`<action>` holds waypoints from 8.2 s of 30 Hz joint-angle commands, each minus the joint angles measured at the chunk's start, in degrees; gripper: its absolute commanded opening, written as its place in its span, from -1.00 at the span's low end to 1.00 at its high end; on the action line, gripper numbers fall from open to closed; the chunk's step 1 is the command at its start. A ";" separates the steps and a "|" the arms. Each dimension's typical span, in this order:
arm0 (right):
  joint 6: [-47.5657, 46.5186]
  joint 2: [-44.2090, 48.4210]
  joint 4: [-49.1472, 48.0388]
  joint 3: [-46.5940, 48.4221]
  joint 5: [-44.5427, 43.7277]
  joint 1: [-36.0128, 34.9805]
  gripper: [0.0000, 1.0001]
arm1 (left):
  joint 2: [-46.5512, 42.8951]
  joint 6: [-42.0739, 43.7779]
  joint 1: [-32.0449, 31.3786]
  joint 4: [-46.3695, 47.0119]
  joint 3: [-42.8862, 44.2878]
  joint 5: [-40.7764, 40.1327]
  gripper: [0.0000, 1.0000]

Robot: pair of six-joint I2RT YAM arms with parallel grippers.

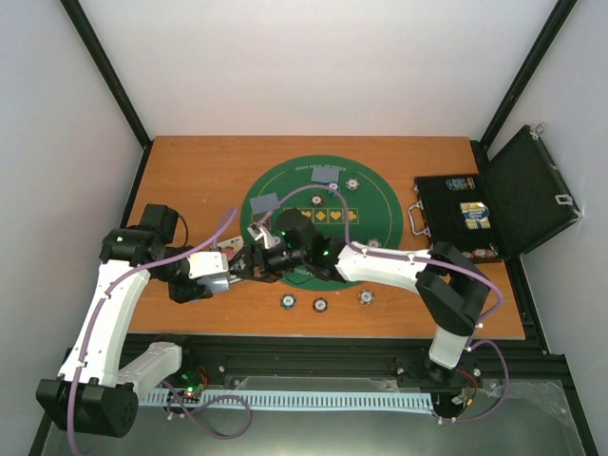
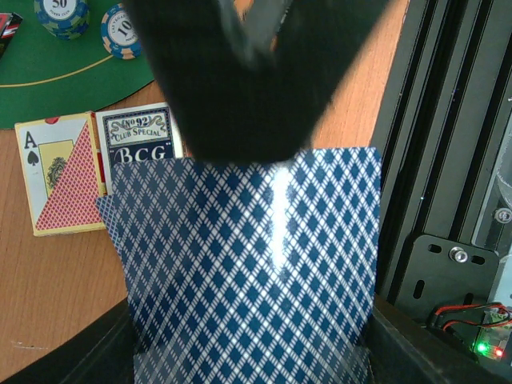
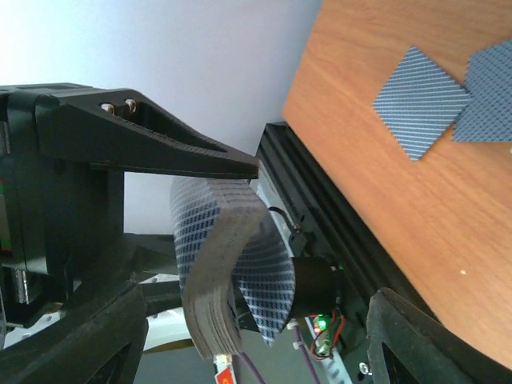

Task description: Distribute texas hold em gaming equipment

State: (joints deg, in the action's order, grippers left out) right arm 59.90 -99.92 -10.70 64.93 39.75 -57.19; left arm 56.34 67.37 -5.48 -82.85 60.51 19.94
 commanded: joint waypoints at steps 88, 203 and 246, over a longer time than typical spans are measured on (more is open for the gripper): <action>10.89 -10.82 -20.34 3.49 6.10 -3.52 0.45 | -2.37 1.80 0.02 -0.29 -0.10 0.42 -0.98; 10.57 -7.91 -18.88 0.45 4.47 -4.75 0.51 | -5.81 5.07 -0.03 -2.15 -2.78 2.48 -0.98; 1.85 2.06 -3.15 -4.85 -1.21 0.08 -0.70 | -2.96 1.27 0.02 -1.53 -1.21 3.61 -0.98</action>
State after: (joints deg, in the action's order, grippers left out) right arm 62.33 -99.57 -16.67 61.19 40.51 -58.19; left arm 53.93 68.90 -5.28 -84.03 57.63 22.15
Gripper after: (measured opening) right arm 0.160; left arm 0.673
